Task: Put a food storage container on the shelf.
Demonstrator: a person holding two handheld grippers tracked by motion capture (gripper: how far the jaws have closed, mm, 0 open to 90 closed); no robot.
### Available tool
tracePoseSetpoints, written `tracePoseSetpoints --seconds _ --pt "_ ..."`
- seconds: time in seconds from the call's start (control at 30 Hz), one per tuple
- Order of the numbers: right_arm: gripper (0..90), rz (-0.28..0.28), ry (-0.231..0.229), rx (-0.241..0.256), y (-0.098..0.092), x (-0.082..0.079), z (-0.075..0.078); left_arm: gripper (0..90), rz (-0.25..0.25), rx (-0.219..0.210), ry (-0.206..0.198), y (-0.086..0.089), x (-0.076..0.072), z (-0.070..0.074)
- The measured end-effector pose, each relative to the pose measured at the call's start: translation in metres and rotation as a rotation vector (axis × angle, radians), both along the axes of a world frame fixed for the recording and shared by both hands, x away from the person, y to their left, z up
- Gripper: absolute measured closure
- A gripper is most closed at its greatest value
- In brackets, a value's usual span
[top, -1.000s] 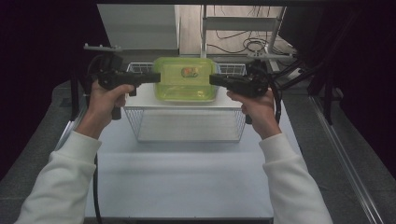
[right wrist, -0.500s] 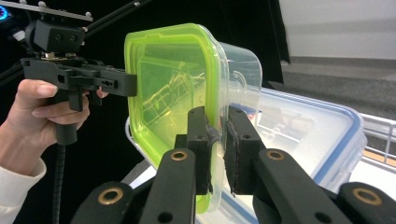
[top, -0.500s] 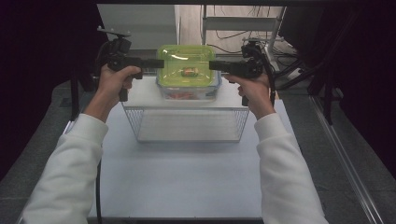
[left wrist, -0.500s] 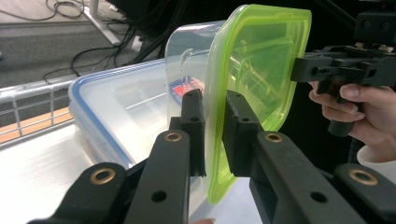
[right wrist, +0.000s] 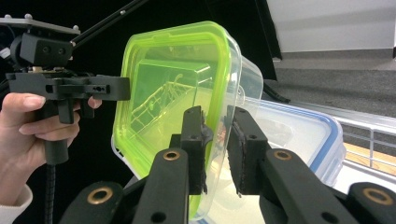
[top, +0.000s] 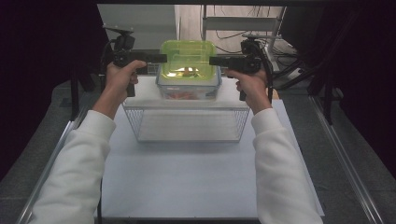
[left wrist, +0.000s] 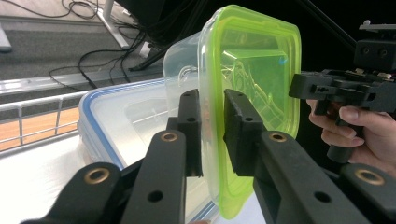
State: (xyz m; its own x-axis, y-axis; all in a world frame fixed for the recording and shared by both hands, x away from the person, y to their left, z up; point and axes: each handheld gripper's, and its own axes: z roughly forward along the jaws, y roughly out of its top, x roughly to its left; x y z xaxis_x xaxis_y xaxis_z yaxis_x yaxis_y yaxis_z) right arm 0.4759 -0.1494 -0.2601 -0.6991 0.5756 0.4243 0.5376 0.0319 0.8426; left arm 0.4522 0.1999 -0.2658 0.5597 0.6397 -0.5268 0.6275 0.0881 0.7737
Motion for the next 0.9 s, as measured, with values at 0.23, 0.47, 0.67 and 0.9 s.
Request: tracePoseSetpoints --seconds 0.23,0.47,0.67,0.9 --pt "72.6 -0.023 0.027 0.008 0.002 0.007 -0.006 73.0 0.03 0.007 0.011 -0.004 0.005 -0.004" --pt "70.8 -0.019 0.061 0.027 0.003 0.011 -0.011 69.4 0.027 -0.004 0.015 -0.003 0.007 -0.007" --pt "68.7 -0.02 0.071 0.042 0.002 0.009 -0.014 54.5 0.05 -0.002 0.007 -0.004 0.01 -0.009" --pt "53.7 -0.017 0.09 0.028 0.002 0.005 -0.014 40.9 0.052 -0.002 0.001 -0.005 0.012 -0.011"
